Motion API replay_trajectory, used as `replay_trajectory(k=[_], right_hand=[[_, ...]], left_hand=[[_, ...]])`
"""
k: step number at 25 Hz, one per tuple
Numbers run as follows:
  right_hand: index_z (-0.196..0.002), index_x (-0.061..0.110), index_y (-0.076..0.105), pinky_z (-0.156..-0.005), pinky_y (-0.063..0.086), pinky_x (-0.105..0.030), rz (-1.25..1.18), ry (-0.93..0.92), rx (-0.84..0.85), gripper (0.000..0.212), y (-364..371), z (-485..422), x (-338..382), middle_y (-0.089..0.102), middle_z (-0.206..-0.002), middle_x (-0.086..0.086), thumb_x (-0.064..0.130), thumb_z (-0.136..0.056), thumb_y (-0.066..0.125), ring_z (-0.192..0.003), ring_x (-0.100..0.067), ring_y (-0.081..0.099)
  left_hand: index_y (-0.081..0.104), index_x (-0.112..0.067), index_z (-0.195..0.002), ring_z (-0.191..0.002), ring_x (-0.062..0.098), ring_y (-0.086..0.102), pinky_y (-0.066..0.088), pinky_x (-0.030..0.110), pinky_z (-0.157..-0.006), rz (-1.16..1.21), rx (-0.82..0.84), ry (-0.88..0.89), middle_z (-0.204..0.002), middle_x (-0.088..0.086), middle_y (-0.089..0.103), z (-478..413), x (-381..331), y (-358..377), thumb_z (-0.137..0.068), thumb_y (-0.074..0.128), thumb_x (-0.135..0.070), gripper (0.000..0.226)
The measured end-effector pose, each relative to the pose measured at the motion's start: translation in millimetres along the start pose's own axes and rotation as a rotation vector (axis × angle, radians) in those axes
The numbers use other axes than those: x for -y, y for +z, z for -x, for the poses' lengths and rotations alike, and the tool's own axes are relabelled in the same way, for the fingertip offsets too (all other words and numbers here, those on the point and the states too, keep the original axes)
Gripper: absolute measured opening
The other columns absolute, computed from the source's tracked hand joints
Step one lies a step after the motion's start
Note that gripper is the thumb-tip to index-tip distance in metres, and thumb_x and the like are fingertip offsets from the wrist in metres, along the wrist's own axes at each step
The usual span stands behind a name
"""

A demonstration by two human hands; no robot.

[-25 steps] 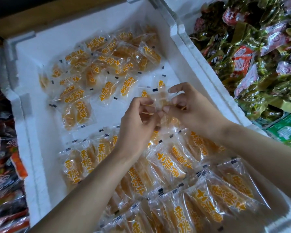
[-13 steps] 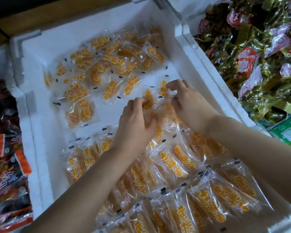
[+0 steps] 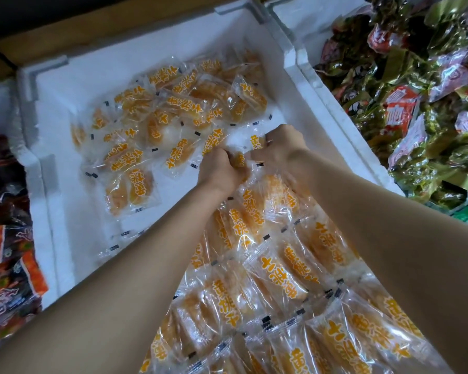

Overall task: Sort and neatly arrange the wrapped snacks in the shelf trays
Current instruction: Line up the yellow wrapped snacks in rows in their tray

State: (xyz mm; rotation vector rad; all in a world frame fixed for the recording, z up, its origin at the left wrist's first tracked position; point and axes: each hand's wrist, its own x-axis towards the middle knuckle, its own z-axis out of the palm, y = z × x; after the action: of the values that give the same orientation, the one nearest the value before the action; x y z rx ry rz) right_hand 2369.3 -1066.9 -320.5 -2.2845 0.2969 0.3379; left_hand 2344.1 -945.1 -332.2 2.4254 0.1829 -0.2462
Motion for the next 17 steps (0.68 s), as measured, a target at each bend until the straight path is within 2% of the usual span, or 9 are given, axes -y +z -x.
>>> replay_trajectory(k=[2,4,6,7,9,10,12,15,17], right_hand=[[-0.057,0.014,0.033,-0.043,0.029,-0.024,-0.006,-0.057,-0.032,0.045,1.8,-1.6,1.7,0.036,-0.059,-0.003,0.021,-0.082,0.070,-0.055,-0.016,0.036],[-0.060,0.013,0.040,-0.052,0.026,-0.028,-0.041,-0.167,-0.150,0.034,-0.5,1.9,9.7,0.044,-0.066,-0.006,0.017,-0.084,0.064,-0.067,-0.021,0.043],[-0.087,0.008,0.060,-0.061,0.029,-0.017,-0.169,-0.270,-0.293,0.010,-8.0,7.0,15.9,0.056,-0.092,-0.010,0.018,-0.087,0.059,-0.088,-0.023,0.051],[-0.102,0.007,0.060,-0.062,0.030,-0.015,-0.223,-0.301,-0.340,0.019,-13.8,12.6,17.1,0.056,-0.103,-0.009,0.021,-0.089,0.059,-0.091,-0.020,0.052],[-0.106,0.010,0.053,-0.058,0.035,-0.012,-0.287,-0.371,-0.369,0.022,-26.8,32.4,13.7,0.053,-0.092,-0.001,0.026,-0.092,0.057,-0.076,-0.008,0.051],[-0.104,0.012,0.049,-0.056,0.036,-0.010,-0.327,-0.410,-0.352,0.020,-33.8,45.2,9.9,0.050,-0.080,0.004,0.026,-0.092,0.057,-0.066,-0.001,0.048],[-0.108,0.016,0.041,-0.055,0.037,-0.008,-0.351,-0.449,-0.253,0.024,-46.2,75.2,-3.0,0.044,-0.070,0.007,0.023,-0.092,0.058,-0.055,0.005,0.048],[-0.127,0.019,0.040,-0.058,0.037,-0.015,-0.011,-0.491,-0.125,0.033,-53.0,113.3,-36.5,0.053,-0.077,0.003,0.019,-0.096,0.049,-0.063,-0.001,0.055],[-0.141,0.018,0.032,-0.071,0.040,-0.028,0.301,-0.469,-0.072,0.047,-49.8,129.6,-64.8,0.060,-0.098,-0.002,0.017,-0.096,0.045,-0.083,-0.020,0.060]], left_hand=[[0.057,-0.009,-0.097,-0.082,0.019,0.050,0.032,0.015,-0.057,0.078,-0.082,-0.025,-0.091,0.003,0.055,0.9,-4.5,-5.1,-0.088,0.061,-0.018,0.014],[0.049,-0.009,-0.106,-0.087,0.019,0.050,0.039,0.022,-0.072,0.171,-0.207,-0.021,-0.098,0.003,0.051,3.7,-8.5,-14.3,-0.091,0.059,-0.015,0.019],[0.047,-0.003,-0.116,-0.082,0.013,0.047,0.044,0.024,-0.079,0.261,-0.327,0.008,-0.099,0.004,0.048,10.2,-12.8,-26.5,-0.092,0.057,-0.009,0.026],[0.044,-0.002,-0.123,-0.077,0.008,0.047,0.046,0.015,-0.073,0.331,-0.352,0.006,-0.102,0.003,0.050,15.5,-15.4,-32.8,-0.093,0.056,-0.008,0.032],[0.039,-0.009,-0.135,-0.074,0.000,0.047,0.039,-0.002,-0.057,0.421,-0.337,-0.011,-0.109,-0.001,0.053,31.2,-20.0,-43.4,-0.096,0.053,-0.012,0.042],[0.038,-0.013,-0.140,-0.076,-0.002,0.048,0.035,-0.004,-0.057,0.454,-0.307,-0.019,-0.112,-0.004,0.054,40.6,-21.7,-45.2,-0.097,0.052,-0.015,0.045],[0.034,-0.021,-0.144,-0.081,-0.004,0.050,0.037,0.002,-0.069,0.575,-0.212,-0.054,-0.115,-0.009,0.056,64.7,-25.8,-43.1,-0.098,0.051,-0.019,0.049],[0.038,-0.023,-0.139,-0.072,-0.004,0.054,0.040,0.002,-0.052,0.710,-0.036,-0.089,-0.098,-0.013,0.057,101.0,-29.0,-24.7,-0.096,0.052,-0.012,0.047],[0.050,-0.020,-0.130,-0.062,-0.004,0.054,0.039,0.003,-0.048,0.672,0.028,-0.054,-0.086,-0.011,0.058,118.0,-27.2,-7.5,-0.092,0.054,-0.004,0.042]])
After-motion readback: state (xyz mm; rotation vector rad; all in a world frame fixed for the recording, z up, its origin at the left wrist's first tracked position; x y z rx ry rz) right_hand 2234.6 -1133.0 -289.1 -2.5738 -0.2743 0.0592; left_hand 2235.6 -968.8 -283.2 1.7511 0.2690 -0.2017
